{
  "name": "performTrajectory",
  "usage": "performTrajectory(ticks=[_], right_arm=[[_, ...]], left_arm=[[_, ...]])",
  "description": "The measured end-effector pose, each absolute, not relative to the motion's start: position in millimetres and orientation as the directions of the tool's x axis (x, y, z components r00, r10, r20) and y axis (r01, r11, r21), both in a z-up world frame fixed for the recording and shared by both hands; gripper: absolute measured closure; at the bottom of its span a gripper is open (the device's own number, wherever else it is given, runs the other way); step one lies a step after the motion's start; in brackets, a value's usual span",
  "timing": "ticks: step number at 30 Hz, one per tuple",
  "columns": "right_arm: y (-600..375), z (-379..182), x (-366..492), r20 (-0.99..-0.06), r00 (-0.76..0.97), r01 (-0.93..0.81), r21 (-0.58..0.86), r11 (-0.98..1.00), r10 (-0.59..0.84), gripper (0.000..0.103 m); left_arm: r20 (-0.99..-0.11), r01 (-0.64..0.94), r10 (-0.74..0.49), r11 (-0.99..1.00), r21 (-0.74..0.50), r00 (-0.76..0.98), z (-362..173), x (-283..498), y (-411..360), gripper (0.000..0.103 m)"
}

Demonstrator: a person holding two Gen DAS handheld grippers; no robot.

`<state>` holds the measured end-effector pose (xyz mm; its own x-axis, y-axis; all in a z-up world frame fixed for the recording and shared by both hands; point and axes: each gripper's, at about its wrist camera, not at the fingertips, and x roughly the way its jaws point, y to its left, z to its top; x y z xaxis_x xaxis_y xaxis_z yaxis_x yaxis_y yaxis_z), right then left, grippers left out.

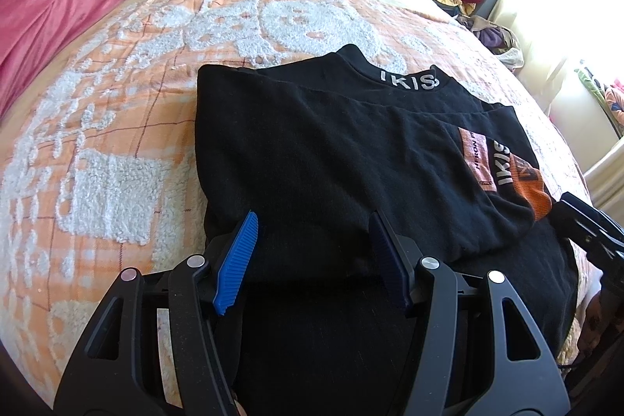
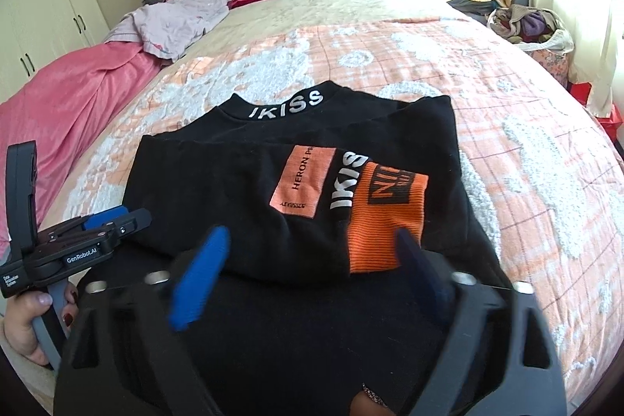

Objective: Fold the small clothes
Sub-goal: 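Move both tools toward the hem of the black sweatshirt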

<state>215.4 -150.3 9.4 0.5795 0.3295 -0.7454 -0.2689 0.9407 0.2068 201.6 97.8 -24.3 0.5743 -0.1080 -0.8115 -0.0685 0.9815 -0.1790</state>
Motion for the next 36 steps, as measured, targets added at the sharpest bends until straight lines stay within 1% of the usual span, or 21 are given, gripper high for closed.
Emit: performTrajectory(ticks=[4, 8, 9, 10, 11, 15, 18, 21, 22, 36], right_arm=[[-152, 15, 211, -0.737, 0.59, -0.264, 0.209, 0.941, 0.33, 0.008], [-155, 20, 208, -0.731, 0.598, -0.264, 0.207, 0.942, 0.328, 0.007], [-155, 21, 207, -0.73, 0.6, -0.264, 0.207, 0.942, 0.328, 0.007], [-155, 22, 205, -0.728, 0.602, -0.263, 0.208, 0.942, 0.329, 0.007], [-156, 23, 204, -0.727, 0.604, -0.263, 0.207, 0.942, 0.328, 0.006], [-156, 27, 199, -0.721, 0.613, -0.263, 0.2, 0.944, 0.323, 0.006], [-158, 31, 195, -0.716, 0.619, -0.264, 0.199, 0.944, 0.324, 0.005], [-160, 34, 192, -0.71, 0.624, -0.264, 0.2, 0.944, 0.325, 0.005], [-161, 35, 190, -0.708, 0.627, -0.264, 0.201, 0.943, 0.326, 0.005], [-171, 46, 164, -0.696, 0.641, -0.27, 0.188, 0.944, 0.322, 0.005]], left_arm=[[-0.807, -0.065, -0.114, 0.981, -0.185, 0.58, -19, 197, 97, 0.039], [-0.801, -0.072, -0.103, 0.981, -0.179, 0.589, -13, 192, 97, 0.037], [-0.8, -0.074, -0.101, 0.981, -0.179, 0.592, -11, 190, 97, 0.035], [-0.799, -0.076, -0.098, 0.981, -0.177, 0.594, -10, 189, 98, 0.025], [-0.797, -0.078, -0.094, 0.982, -0.175, 0.597, -9, 187, 98, 0.023], [-0.789, -0.086, -0.092, 0.98, -0.181, 0.607, -3, 181, 101, 0.022], [-0.783, -0.09, -0.081, 0.981, -0.171, 0.617, 2, 176, 102, 0.014], [-0.776, -0.089, -0.076, 0.982, -0.169, 0.627, 6, 171, 102, 0.013], [-0.773, -0.09, -0.072, 0.982, -0.164, 0.63, 8, 169, 101, 0.011], [-0.744, -0.098, -0.042, 0.985, -0.143, 0.667, 26, 140, 101, 0.01]])
